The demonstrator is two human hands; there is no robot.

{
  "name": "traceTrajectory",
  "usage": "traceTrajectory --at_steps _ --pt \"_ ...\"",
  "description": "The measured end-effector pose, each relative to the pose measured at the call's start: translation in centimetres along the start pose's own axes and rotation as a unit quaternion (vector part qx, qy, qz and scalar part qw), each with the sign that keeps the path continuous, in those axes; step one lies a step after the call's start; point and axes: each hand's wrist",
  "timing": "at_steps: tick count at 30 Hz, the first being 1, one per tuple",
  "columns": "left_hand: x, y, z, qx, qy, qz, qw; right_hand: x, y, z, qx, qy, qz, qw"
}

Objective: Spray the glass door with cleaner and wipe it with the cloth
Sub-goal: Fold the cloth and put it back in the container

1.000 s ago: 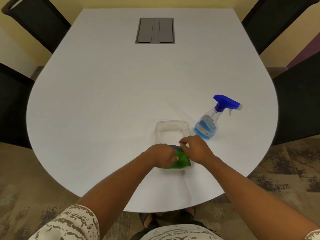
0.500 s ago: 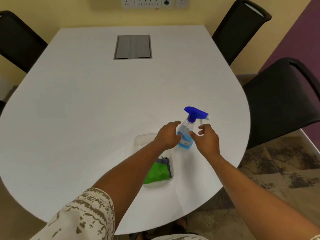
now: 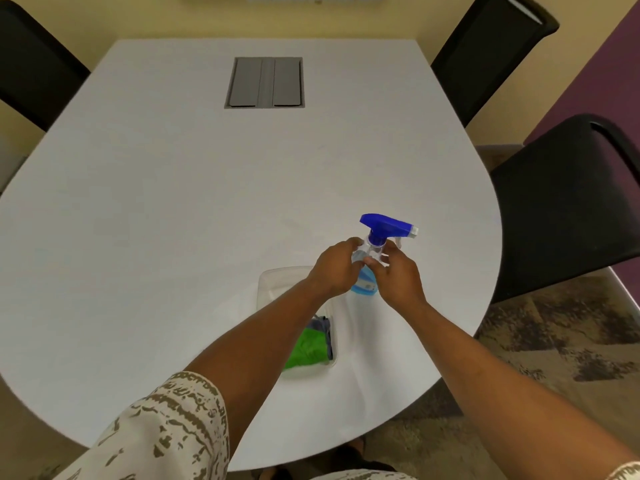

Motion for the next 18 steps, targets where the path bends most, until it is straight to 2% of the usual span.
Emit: traceTrajectory --at_steps 5,9,13,18 --pt "-2.6 0.3 -1.2 0.058 -0.051 -0.048 0.996 -1.0 3.0 0.2 -0.103 -0.010 -0.070 0.992" --pt "-5.5 1.2 -2.9 0.090 -0.101 -0.088 0.987 -0.8 6.5 0.0 -0.164 -0.008 -0.085 0.983" --pt "-7.9 3.2 -5.0 0.100 -0.141 -0.082 0.981 1.2 8.9 -0.9 -0.178 0.007 -0.078 0.981" --pt "-8.8 6.5 -7.9 0.061 -0.145 -0.087 0.984 4.8 9.6 -2.6 -0.165 0.055 -0.074 0.982"
Point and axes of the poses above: each hand's wrist, its own z-axis towards the middle knuckle, its own x-axis out of the palm, y = z × x, and after that the axes turned 1 degree about z, right-handed
